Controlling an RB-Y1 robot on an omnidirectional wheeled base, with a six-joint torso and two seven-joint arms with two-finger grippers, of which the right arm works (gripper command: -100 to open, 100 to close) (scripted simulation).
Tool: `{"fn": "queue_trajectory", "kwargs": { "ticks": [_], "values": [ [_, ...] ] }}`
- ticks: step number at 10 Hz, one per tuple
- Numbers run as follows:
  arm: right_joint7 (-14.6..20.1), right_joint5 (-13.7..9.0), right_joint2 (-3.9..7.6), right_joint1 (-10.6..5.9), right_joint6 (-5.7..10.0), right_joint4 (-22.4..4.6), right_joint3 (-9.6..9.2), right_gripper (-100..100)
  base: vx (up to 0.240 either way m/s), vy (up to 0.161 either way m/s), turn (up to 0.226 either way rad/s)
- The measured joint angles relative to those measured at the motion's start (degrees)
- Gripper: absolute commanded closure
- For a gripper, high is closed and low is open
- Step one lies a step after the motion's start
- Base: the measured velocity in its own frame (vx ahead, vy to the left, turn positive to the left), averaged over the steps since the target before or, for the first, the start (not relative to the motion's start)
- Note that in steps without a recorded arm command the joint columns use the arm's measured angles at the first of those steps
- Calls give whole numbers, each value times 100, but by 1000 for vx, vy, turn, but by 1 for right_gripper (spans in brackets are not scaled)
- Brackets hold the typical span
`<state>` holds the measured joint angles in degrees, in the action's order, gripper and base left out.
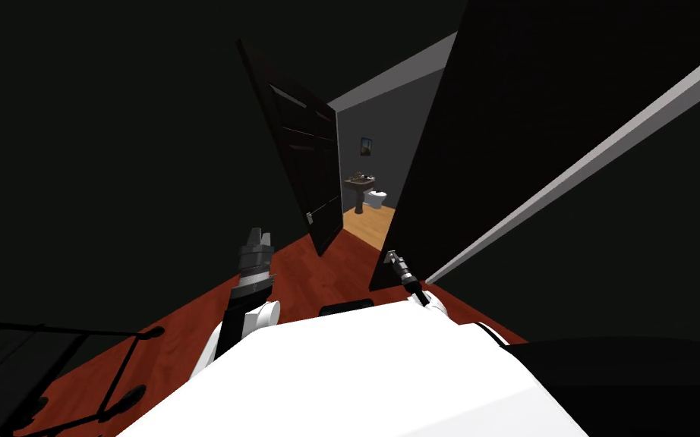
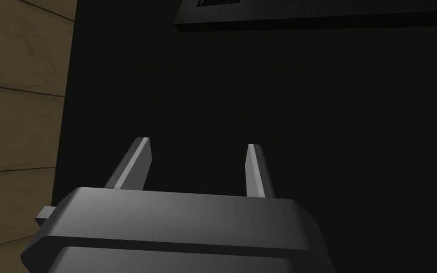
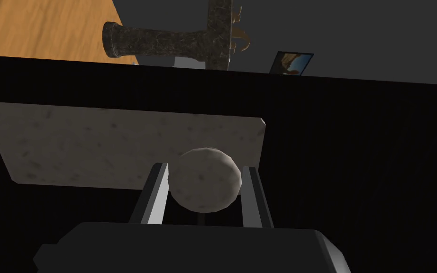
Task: Pull the door open
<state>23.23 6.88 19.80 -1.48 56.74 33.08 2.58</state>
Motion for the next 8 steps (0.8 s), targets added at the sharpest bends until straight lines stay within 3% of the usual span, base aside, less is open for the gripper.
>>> {"fn": "queue_trajectory", "kwargs": {
  "ticks": [4,6,8],
  "values": [
    [268,171,181,278,283,147,-177,100,-177,-57,66],
    [333,209,226,307,384,74,-218,100,-93,-29,82],
    [390,239,323,365,604,-19,-213,100,-183,-73,133]
  ]
}}
